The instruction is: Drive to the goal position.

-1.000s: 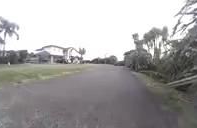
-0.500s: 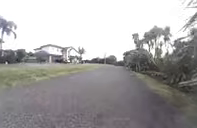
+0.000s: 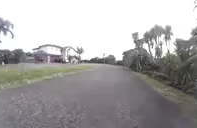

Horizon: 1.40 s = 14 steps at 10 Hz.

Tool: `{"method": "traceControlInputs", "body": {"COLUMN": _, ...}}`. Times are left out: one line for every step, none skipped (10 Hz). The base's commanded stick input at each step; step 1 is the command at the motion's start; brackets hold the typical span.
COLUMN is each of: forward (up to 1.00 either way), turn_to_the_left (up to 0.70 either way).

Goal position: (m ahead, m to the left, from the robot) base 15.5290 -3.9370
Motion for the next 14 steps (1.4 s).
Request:
{"method": "traceControlInputs", "body": {"forward": 0.7, "turn_to_the_left": 0.0}}
{"method": "traceControlInputs", "body": {"forward": 0.7, "turn_to_the_left": 0.0}}
{"method": "traceControlInputs", "body": {"forward": 0.7, "turn_to_the_left": 0.0}}
{"method": "traceControlInputs", "body": {"forward": 0.7, "turn_to_the_left": 0.0}}
{"method": "traceControlInputs", "body": {"forward": 0.7, "turn_to_the_left": 0.0}}
{"method": "traceControlInputs", "body": {"forward": 0.7, "turn_to_the_left": 0.0}}
{"method": "traceControlInputs", "body": {"forward": 0.7, "turn_to_the_left": 0.0}}
{"method": "traceControlInputs", "body": {"forward": 0.7, "turn_to_the_left": 0.0}}
{"method": "traceControlInputs", "body": {"forward": 0.7, "turn_to_the_left": 0.0}}
{"method": "traceControlInputs", "body": {"forward": 0.7, "turn_to_the_left": 0.0}}
{"method": "traceControlInputs", "body": {"forward": 0.7, "turn_to_the_left": 0.0}}
{"method": "traceControlInputs", "body": {"forward": 0.7, "turn_to_the_left": 0.0}}
{"method": "traceControlInputs", "body": {"forward": 0.7, "turn_to_the_left": 0.0}}
{"method": "traceControlInputs", "body": {"forward": 0.7, "turn_to_the_left": 0.0}}
